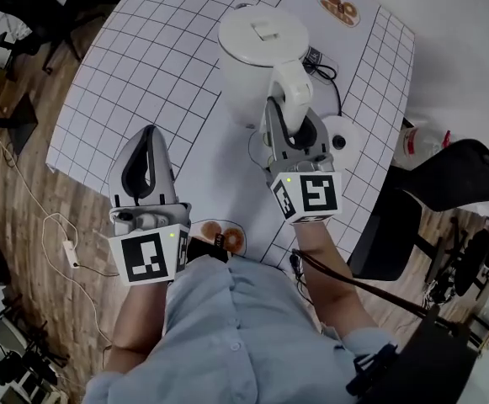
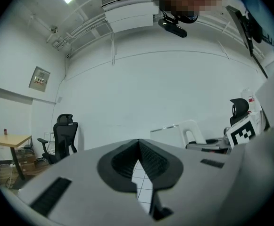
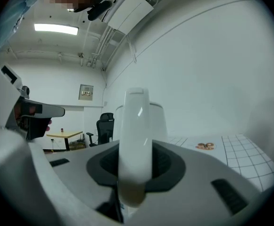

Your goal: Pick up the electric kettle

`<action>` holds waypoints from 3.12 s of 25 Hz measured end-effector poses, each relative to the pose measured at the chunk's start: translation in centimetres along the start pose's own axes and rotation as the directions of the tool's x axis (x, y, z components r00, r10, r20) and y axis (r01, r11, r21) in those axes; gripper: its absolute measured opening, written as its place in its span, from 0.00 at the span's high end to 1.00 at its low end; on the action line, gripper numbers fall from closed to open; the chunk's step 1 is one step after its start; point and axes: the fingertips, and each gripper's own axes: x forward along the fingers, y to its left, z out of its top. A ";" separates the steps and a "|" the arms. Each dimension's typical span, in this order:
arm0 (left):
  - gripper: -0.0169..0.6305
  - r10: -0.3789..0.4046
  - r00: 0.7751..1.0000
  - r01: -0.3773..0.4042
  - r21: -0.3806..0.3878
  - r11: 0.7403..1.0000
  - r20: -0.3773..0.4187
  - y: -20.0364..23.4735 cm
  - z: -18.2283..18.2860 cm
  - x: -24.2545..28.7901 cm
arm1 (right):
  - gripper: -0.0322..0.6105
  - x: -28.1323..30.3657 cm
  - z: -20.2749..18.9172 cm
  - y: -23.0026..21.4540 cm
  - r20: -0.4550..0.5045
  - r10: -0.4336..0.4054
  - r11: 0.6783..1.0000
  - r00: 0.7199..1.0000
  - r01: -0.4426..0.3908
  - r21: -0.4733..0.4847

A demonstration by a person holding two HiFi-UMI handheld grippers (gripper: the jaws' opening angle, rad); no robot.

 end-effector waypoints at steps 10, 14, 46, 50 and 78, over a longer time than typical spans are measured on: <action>0.97 0.014 1.000 -0.015 -0.018 1.000 -0.014 2.9 -1.0 -0.3 | 0.81 0.4 -2.1 2.5 -0.010 0.042 0.998 0.999 -0.043 -0.040; 0.97 0.001 1.000 -0.001 -0.025 1.000 -0.014 4.2 -0.9 1.2 | 0.79 0.8 -3.5 2.9 -0.040 0.062 0.997 0.997 -0.064 -0.041; 0.97 -0.377 0.910 0.377 0.035 0.926 0.175 -13.3 8.0 -0.3 | 0.91 -15.0 7.5 -2.7 0.061 -0.217 0.974 0.974 0.220 -0.061; 0.97 -0.443 0.872 0.440 0.064 0.896 0.207 -16.8 9.7 0.0 | 0.93 -17.0 9.9 -4.3 0.115 -0.278 0.953 0.954 0.289 -0.089; 0.97 -0.516 0.833 0.512 0.074 0.855 0.200 -20.3 9.5 0.4 | 0.95 -19.6 11.7 -6.2 0.179 -0.387 0.907 0.904 0.408 -0.101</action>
